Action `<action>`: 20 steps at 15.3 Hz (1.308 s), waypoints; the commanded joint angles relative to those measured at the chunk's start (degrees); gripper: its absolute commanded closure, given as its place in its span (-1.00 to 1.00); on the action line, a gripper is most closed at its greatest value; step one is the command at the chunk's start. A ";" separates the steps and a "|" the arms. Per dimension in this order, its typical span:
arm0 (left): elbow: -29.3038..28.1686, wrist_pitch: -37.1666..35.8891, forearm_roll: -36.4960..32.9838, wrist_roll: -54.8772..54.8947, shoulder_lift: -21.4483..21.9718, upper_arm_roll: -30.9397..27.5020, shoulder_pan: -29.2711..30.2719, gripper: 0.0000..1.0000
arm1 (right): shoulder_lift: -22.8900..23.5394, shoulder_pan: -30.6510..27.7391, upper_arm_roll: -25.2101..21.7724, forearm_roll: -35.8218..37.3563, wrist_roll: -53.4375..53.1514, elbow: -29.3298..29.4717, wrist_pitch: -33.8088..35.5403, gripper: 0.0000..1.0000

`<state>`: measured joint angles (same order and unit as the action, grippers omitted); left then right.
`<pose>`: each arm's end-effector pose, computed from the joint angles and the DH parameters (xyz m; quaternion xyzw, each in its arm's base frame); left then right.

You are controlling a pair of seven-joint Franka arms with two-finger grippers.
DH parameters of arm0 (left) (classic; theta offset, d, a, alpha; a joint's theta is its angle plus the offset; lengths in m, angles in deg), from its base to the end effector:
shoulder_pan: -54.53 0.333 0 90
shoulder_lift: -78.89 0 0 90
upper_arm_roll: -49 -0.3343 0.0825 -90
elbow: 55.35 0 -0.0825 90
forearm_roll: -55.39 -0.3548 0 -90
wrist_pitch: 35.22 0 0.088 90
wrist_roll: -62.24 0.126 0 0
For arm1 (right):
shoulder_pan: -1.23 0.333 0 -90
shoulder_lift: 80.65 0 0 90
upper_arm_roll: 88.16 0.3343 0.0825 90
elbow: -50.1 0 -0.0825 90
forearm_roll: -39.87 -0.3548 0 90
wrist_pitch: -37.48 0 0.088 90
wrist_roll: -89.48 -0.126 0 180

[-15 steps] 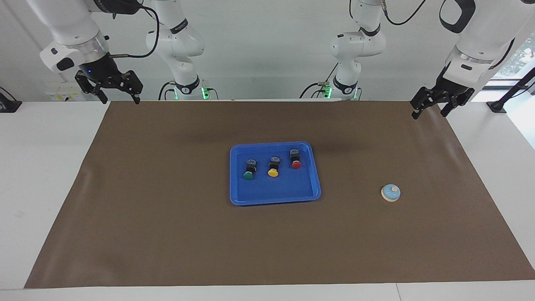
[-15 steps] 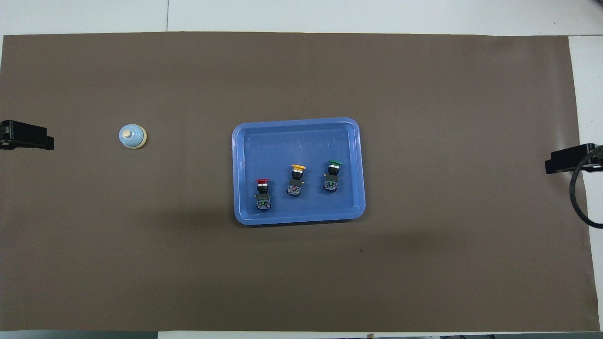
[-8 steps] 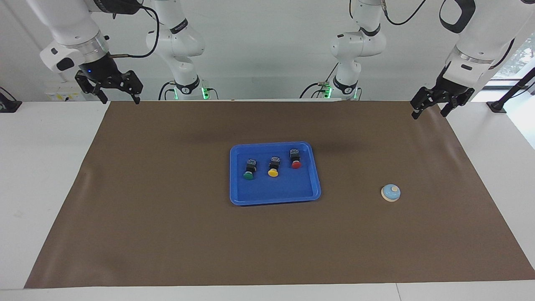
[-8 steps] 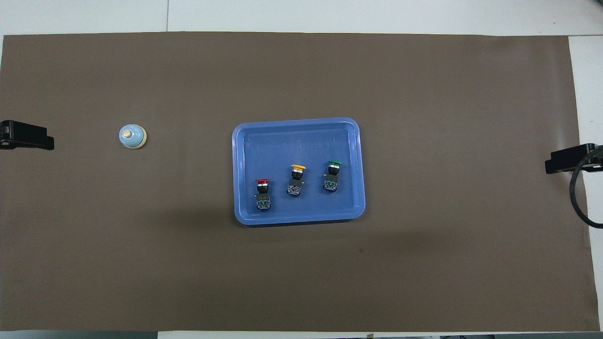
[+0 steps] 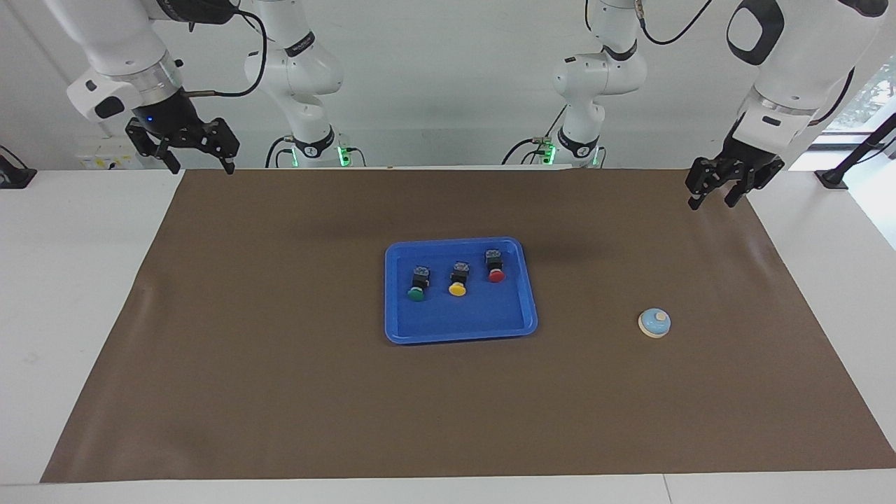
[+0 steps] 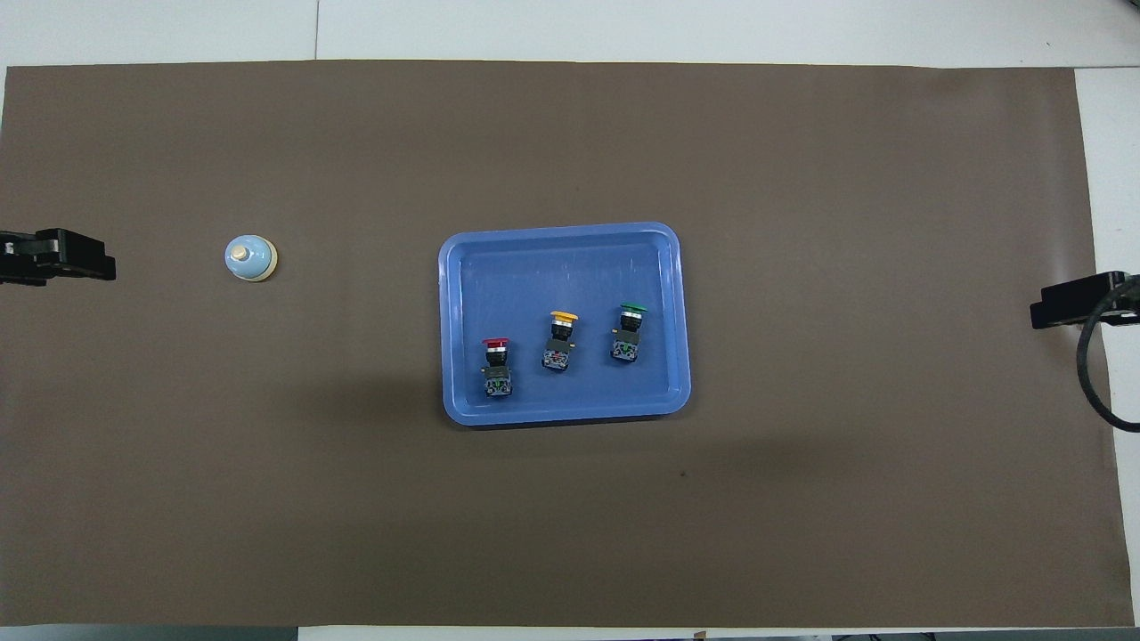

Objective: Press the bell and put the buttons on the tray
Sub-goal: 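Move the left gripper to the bell and press it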

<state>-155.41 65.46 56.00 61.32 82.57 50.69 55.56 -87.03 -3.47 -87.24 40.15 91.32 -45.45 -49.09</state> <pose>0.5198 -0.0076 0.5954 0.9993 0.0031 0.0374 0.0048 0.4796 -0.0318 0.6322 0.9996 -0.0171 -0.0228 0.0022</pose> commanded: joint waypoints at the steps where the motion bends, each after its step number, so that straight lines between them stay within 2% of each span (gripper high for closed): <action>1: -3.99 7.05 -0.79 -1.37 -2.34 -0.37 -0.33 1.00 | -0.66 -0.75 0.57 0.25 1.32 -0.51 0.35 -1.00; 6: -2.94 18.30 -0.79 -1.37 -14.03 -0.54 -0.41 1.00 | -0.66 -0.75 0.57 0.25 1.32 -0.60 0.35 -1.00; 9: -3.20 23.32 -0.79 -1.37 -17.99 -0.46 -0.32 1.00 | -0.66 -0.75 0.57 0.25 1.32 -0.51 0.35 -1.00; 13: -6.10 29.56 -0.79 -1.37 -20.19 -0.54 -0.50 1.00 | -0.66 -0.75 0.57 0.25 1.32 -0.51 0.35 -1.00; 20: -8.82 32.20 -0.79 -1.63 -21.34 -0.54 -0.59 1.00 | -0.66 -0.75 0.57 0.25 1.32 -0.60 0.35 -1.00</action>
<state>-161.85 94.70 56.00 60.83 60.82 50.58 55.53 -87.03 -3.47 -87.24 40.15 91.32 -45.45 -49.09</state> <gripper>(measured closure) 0.991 0.000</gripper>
